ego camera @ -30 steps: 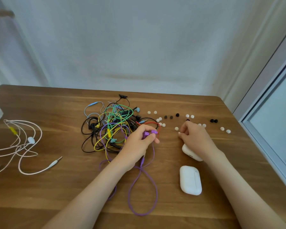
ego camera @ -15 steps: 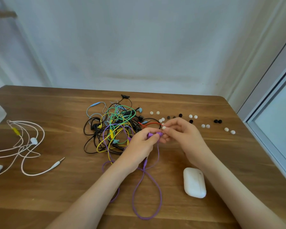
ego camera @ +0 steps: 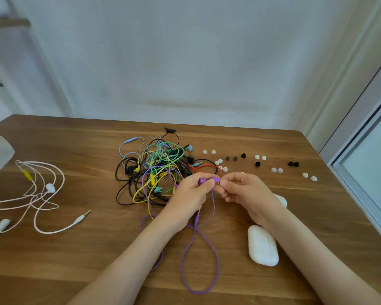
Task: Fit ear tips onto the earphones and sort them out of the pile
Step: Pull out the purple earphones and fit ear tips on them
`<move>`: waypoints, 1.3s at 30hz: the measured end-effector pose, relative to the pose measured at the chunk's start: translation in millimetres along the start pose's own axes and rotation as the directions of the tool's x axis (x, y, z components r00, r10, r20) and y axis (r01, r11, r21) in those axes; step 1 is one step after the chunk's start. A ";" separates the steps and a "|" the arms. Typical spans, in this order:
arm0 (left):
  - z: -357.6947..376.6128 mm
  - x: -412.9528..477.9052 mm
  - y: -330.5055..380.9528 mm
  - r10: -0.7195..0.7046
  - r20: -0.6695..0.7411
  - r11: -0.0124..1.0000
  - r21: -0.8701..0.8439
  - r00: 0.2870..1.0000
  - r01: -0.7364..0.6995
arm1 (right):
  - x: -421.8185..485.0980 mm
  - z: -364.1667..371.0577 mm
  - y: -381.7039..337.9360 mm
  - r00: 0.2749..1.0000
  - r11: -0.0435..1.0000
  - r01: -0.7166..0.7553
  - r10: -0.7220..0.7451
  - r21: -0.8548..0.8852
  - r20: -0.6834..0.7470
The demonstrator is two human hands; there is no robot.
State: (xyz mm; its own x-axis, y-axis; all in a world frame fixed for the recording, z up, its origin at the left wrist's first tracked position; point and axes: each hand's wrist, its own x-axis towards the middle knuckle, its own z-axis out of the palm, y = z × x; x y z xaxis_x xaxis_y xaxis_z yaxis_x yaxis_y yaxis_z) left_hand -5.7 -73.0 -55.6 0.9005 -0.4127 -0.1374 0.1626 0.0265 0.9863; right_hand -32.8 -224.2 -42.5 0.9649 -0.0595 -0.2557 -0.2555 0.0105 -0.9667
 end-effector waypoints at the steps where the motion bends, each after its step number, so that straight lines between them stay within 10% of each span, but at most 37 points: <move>1: -0.2 0.1 0.2 -0.002 0.010 1.000 0.001 1.000 0.002 | -0.2 0.0 -0.2 1.000 1.000 -0.003 0.003 0.019 -0.002; 39: -2.2 7.0 -9.6 0.039 -0.066 0.978 0.206 0.997 -0.024 | -0.6 3.8 7.8 0.996 0.995 0.085 -0.085 -0.046 -0.013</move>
State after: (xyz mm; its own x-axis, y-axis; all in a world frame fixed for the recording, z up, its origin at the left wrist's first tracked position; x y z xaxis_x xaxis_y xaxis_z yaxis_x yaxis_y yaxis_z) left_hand -0.1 -74.1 -66.2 0.9308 -0.3503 -0.1047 0.0542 -0.1511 0.9870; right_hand -35.2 -220.3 -49.9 0.9823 -0.0735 -0.1723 -0.1755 -0.0400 -0.9837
